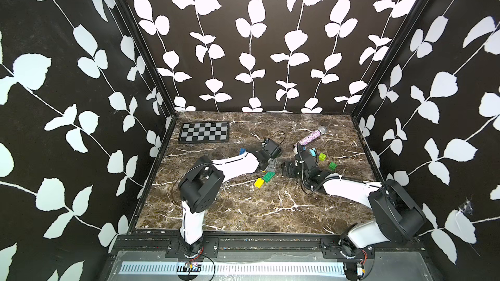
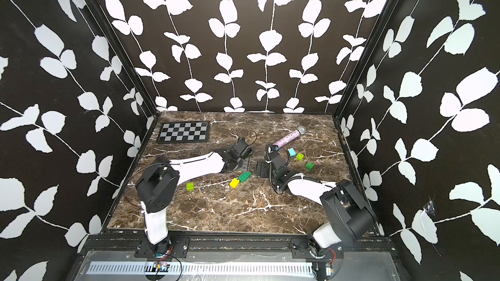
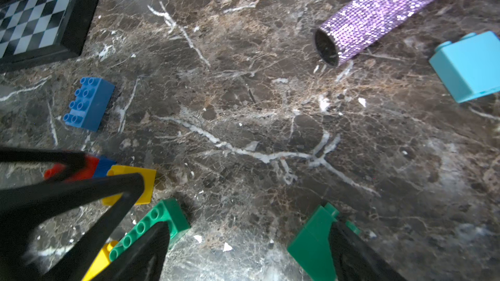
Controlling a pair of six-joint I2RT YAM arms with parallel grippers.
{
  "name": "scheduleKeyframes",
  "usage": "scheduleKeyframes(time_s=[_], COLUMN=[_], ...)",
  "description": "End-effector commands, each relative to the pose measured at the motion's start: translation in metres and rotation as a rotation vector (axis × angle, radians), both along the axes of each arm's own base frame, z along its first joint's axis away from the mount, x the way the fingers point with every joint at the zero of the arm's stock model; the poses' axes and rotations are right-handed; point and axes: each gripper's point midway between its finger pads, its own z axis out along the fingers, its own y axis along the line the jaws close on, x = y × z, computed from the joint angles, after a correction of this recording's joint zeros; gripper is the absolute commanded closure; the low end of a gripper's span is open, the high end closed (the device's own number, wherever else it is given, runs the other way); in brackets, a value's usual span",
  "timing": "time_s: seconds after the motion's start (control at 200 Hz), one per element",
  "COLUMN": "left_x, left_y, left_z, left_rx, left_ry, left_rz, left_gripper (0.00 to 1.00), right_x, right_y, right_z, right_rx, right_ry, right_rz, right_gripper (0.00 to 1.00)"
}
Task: Assemble the letter h with lego
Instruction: Adjust the lego brick at the center of the board.
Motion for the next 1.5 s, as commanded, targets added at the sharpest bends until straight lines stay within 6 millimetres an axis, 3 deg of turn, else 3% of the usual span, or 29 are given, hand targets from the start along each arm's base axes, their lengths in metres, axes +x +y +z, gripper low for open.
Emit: scheduleKeyframes(time_s=[0.0, 0.09, 0.25, 0.305, 0.335, 0.415, 0.55, 0.68, 0.985, 1.495], left_x=[-0.012, -0.023, -0.043, -0.048, -0.052, -0.057, -0.067, -0.069, -0.07, -0.069], left_y=[0.01, 0.028, 0.076, 0.094, 0.103, 0.126, 0.147, 0.157, 0.167, 0.168], left_z=[0.055, 0.061, 0.039, 0.033, 0.029, 0.02, 0.008, 0.002, -0.003, -0.002], left_rx=[-0.081, -0.106, -0.173, -0.191, -0.191, -0.188, -0.157, -0.119, -0.096, -0.083], left_ry=[-0.071, -0.07, 0.02, 0.022, 0.025, 0.025, 0.012, -0.012, -0.05, -0.069], left_rz=[-0.02, -0.009, 0.064, 0.094, 0.108, 0.153, 0.173, 0.169, 0.174, 0.168], left_gripper=[0.03, 0.01, 0.01, 0.01, 0.01, 0.01, 0.01, 0.01, 0.01, 0.01], right_x=[0.006, 0.002, -0.009, -0.013, -0.015, -0.023, -0.034, -0.04, -0.034, -0.031], right_y=[0.024, 0.047, 0.068, 0.07, 0.071, 0.074, 0.08, 0.086, 0.087, 0.099], right_z=[0.016, 0.011, -0.007, -0.01, -0.012, -0.017, -0.023, -0.033, -0.039, -0.044], right_rx=[0.033, 0.024, -0.01, -0.052, -0.084, -0.142, -0.187, -0.263, -0.328, -0.358], right_ry=[-0.034, 0.012, 0.112, 0.114, 0.115, 0.125, 0.143, 0.151, 0.118, 0.092], right_rz=[0.132, 0.28, 0.463, 0.51, 0.535, 0.588, 0.669, 0.716, 0.675, 0.72], right_gripper=[0.09, 0.1, 0.11, 0.09, 0.01, 0.01, 0.01, 0.01, 0.02, 0.12])
